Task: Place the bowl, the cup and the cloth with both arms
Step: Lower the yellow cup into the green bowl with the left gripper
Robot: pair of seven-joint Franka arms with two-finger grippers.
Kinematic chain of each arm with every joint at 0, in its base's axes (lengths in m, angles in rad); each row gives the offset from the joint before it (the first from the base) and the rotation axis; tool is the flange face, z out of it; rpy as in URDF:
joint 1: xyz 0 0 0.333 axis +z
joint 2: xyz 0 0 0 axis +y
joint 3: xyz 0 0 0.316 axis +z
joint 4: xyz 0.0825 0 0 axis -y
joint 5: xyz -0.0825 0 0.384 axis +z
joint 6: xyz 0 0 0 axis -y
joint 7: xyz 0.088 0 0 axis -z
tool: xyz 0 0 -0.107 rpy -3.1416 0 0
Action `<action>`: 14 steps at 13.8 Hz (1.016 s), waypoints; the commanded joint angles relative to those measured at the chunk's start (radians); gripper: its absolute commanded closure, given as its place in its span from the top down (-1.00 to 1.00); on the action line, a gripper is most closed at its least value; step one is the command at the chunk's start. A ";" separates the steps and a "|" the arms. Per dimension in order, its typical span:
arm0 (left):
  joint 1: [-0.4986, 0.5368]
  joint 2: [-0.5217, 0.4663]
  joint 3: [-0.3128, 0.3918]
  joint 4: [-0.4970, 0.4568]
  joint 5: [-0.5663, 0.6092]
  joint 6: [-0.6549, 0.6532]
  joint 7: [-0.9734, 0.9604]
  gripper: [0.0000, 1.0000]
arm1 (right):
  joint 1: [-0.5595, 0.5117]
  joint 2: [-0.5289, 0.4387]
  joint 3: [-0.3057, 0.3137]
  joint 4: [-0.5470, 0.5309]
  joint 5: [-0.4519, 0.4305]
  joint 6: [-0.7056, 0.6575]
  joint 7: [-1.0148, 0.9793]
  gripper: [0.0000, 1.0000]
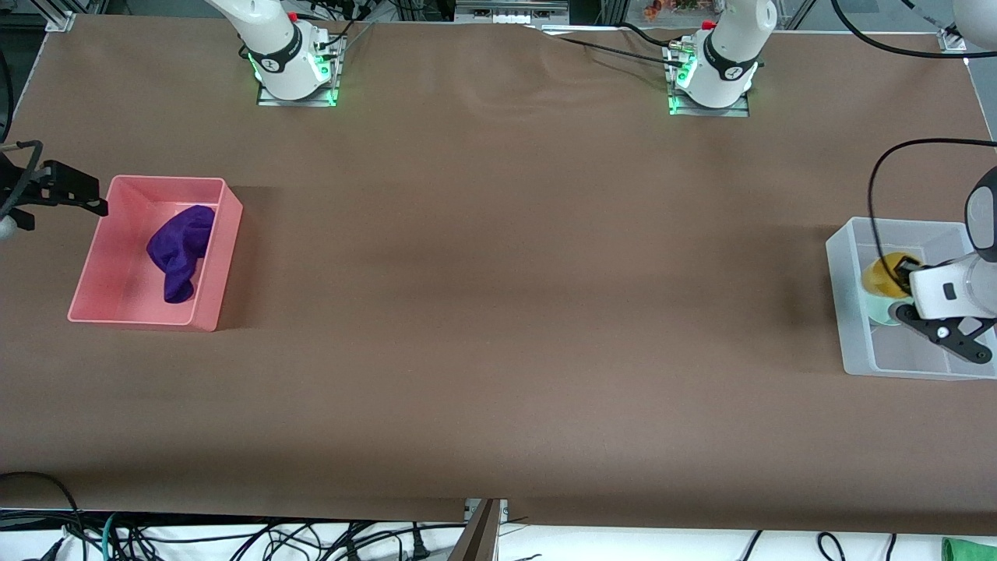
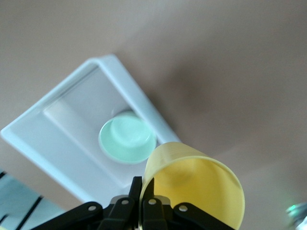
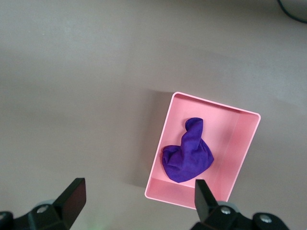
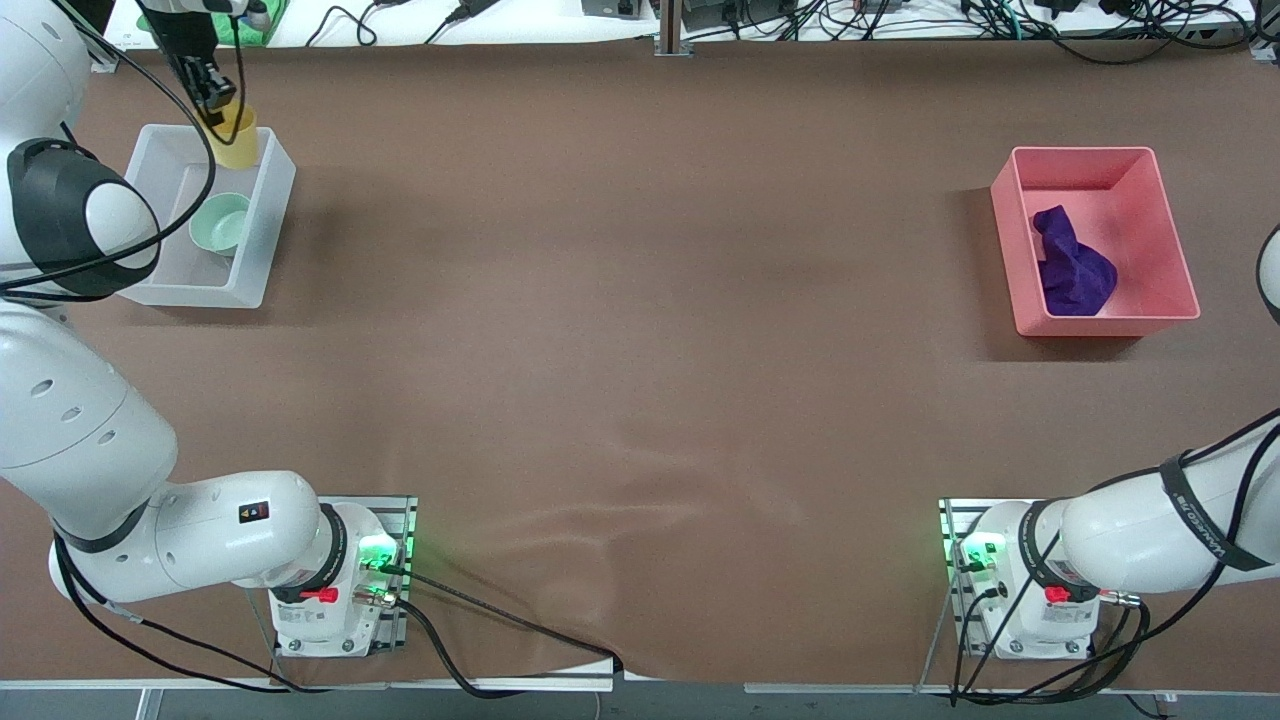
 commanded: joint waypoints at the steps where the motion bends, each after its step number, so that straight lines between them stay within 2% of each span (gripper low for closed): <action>1: 0.058 0.007 -0.002 -0.101 0.046 0.112 0.056 -1.00 | -0.009 -0.007 0.009 -0.008 -0.013 -0.010 0.004 1.00; 3: 0.117 0.011 -0.002 -0.195 0.048 0.298 0.068 -1.00 | -0.007 -0.009 0.011 -0.010 -0.012 -0.028 0.015 1.00; 6: 0.151 0.025 -0.002 -0.220 0.048 0.339 0.080 -1.00 | -0.009 -0.009 0.011 -0.011 -0.011 -0.041 0.081 1.00; 7: 0.157 0.034 -0.002 -0.218 0.048 0.341 0.088 -0.93 | -0.007 -0.009 0.012 -0.011 -0.010 -0.048 0.116 1.00; 8: 0.170 0.040 -0.002 -0.218 0.042 0.341 0.088 0.12 | -0.007 -0.009 0.021 -0.011 -0.010 -0.054 0.135 1.00; 9: 0.180 0.041 -0.004 -0.218 0.031 0.339 0.090 0.99 | -0.007 -0.009 0.023 -0.011 -0.011 -0.061 0.136 1.00; 11: 0.174 0.019 -0.018 -0.202 0.031 0.312 0.091 1.00 | -0.007 -0.010 0.024 -0.013 -0.005 -0.077 0.150 1.00; 14: 0.174 -0.057 -0.120 -0.194 0.014 0.246 0.074 1.00 | -0.007 -0.009 0.031 -0.011 -0.007 -0.078 0.193 1.00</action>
